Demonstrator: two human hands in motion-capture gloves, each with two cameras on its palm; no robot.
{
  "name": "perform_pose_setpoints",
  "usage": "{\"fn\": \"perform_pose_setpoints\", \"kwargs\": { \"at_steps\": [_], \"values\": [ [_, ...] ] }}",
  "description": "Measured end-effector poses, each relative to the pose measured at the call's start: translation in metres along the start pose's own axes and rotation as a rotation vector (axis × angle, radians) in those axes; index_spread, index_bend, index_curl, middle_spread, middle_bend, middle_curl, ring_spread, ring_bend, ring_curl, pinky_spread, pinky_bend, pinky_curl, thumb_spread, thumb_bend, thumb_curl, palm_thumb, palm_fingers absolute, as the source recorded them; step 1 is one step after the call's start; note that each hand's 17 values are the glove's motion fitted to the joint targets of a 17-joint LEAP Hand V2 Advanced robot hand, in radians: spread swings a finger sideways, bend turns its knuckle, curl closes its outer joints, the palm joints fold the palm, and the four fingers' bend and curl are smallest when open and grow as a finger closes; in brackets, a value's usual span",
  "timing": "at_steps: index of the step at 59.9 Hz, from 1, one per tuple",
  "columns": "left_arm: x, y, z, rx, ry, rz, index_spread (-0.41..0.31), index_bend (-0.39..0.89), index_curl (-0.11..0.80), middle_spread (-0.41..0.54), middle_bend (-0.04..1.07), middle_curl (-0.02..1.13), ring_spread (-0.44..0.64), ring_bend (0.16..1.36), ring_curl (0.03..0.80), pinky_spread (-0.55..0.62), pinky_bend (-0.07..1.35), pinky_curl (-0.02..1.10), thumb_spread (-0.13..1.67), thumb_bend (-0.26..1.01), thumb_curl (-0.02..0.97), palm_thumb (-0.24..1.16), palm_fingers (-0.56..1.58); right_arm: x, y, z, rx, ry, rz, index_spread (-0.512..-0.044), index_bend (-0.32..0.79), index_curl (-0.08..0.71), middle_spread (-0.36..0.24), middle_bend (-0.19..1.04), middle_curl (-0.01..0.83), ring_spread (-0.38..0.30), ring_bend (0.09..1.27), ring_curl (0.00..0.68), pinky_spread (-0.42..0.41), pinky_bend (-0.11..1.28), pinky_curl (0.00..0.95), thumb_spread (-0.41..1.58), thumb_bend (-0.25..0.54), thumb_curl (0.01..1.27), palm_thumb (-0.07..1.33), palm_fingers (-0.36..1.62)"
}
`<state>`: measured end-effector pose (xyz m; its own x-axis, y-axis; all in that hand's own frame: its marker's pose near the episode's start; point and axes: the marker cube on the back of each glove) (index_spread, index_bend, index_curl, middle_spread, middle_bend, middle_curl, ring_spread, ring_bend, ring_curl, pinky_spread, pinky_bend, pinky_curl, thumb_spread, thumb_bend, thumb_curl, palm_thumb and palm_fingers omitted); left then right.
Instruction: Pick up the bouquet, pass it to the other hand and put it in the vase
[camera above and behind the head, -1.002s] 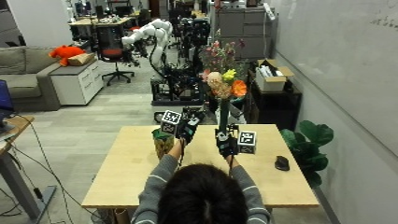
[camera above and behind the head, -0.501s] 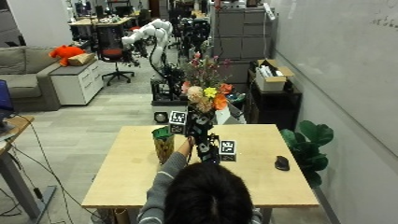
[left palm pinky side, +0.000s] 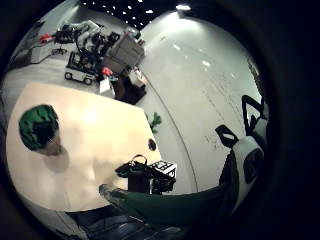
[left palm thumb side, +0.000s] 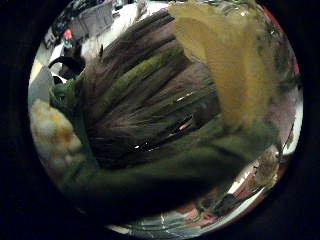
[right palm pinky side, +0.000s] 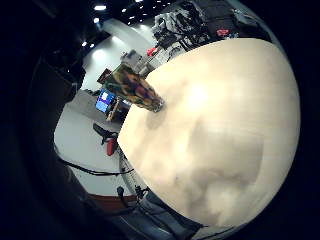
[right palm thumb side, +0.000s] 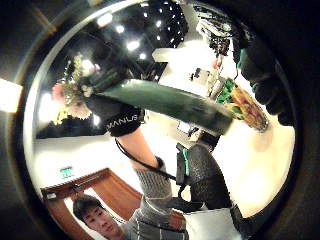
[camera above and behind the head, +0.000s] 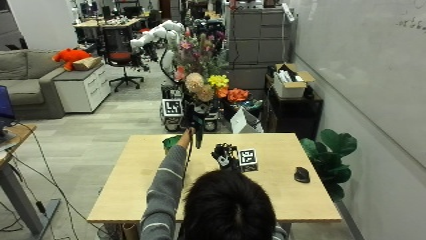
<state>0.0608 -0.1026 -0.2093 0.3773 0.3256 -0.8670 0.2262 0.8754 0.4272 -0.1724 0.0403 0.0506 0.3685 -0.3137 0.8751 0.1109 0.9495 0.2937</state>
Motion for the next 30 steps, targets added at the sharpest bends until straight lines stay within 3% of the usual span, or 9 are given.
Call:
{"fn": "perform_pose_setpoints", "kwargs": {
  "at_steps": [3,8,11,13,20,30],
  "values": [
    [0.001,-0.018,-0.017,0.069,-0.024,0.012,-0.357,0.52,0.552,-0.354,0.76,0.56,-0.38,0.78,0.468,-0.4,0.63,0.49,0.93,-0.02,0.525,0.59,1.44,-0.002,0.002,-0.005,0.009,-0.005,-0.031,-0.231,0.06,0.368,-0.143,0.43,0.461,-0.199,0.65,0.414,-0.285,0.62,0.398,1.01,-0.041,0.51,0.62,1.01],
    [0.004,-0.036,-0.045,0.156,-0.062,0.009,-0.358,0.52,0.558,-0.353,0.77,0.56,-0.38,0.79,0.468,-0.4,0.64,0.49,0.93,-0.02,0.534,0.59,1.44,0.026,0.01,-0.019,0.033,0.15,0.202,-0.23,0.08,0.336,-0.142,0.39,0.452,-0.198,0.62,0.407,-0.277,0.59,0.382,1.02,-0.029,0.5,0.62,1.04],
    [0.003,-0.044,-0.059,0.198,-0.074,-0.007,-0.358,0.52,0.561,-0.353,0.77,0.56,-0.38,0.79,0.468,-0.4,0.65,0.5,0.93,-0.02,0.539,0.59,1.43,0.009,0.007,-0.015,0.006,-0.015,0.008,-0.23,0.08,0.321,-0.142,0.37,0.449,-0.197,0.6,0.406,-0.275,0.57,0.377,1.02,-0.028,0.49,0.62,1.06],
    [0.001,-0.049,-0.067,0.222,-0.081,-0.012,-0.358,0.53,0.563,-0.352,0.78,0.56,-0.38,0.79,0.467,-0.4,0.65,0.5,0.93,-0.02,0.541,0.59,1.43,0.005,0.006,-0.015,-0.007,-0.062,-0.042,-0.229,0.09,0.315,-0.142,0.36,0.449,-0.197,0.59,0.406,-0.274,0.56,0.375,1.03,-0.028,0.49,0.62,1.07],
    [-0.005,-0.058,-0.094,0.309,-0.14,-0.008,-0.359,0.53,0.567,-0.352,0.78,0.56,-0.38,0.8,0.466,-0.4,0.65,0.5,0.93,-0.02,0.55,0.59,1.43,0.021,0.004,-0.021,0.011,0.026,-0.021,-0.227,0.1,0.301,-0.141,0.33,0.451,-0.198,0.55,0.405,-0.264,0.51,0.363,1.03,-0.027,0.48,0.61,1.09],
    [-0.048,-0.079,-0.107,0.349,-0.144,-0.034,-0.359,0.53,0.572,-0.351,0.79,0.56,-0.37,0.8,0.464,-0.4,0.66,0.49,0.94,-0.02,0.56,0.58,1.43,0.025,0.005,-0.027,0.008,0.04,0.039,-0.227,0.11,0.288,-0.142,0.31,0.456,-0.201,0.52,0.409,-0.257,0.46,0.356,1.04,-0.025,0.47,0.61,1.11]
  ]
}}
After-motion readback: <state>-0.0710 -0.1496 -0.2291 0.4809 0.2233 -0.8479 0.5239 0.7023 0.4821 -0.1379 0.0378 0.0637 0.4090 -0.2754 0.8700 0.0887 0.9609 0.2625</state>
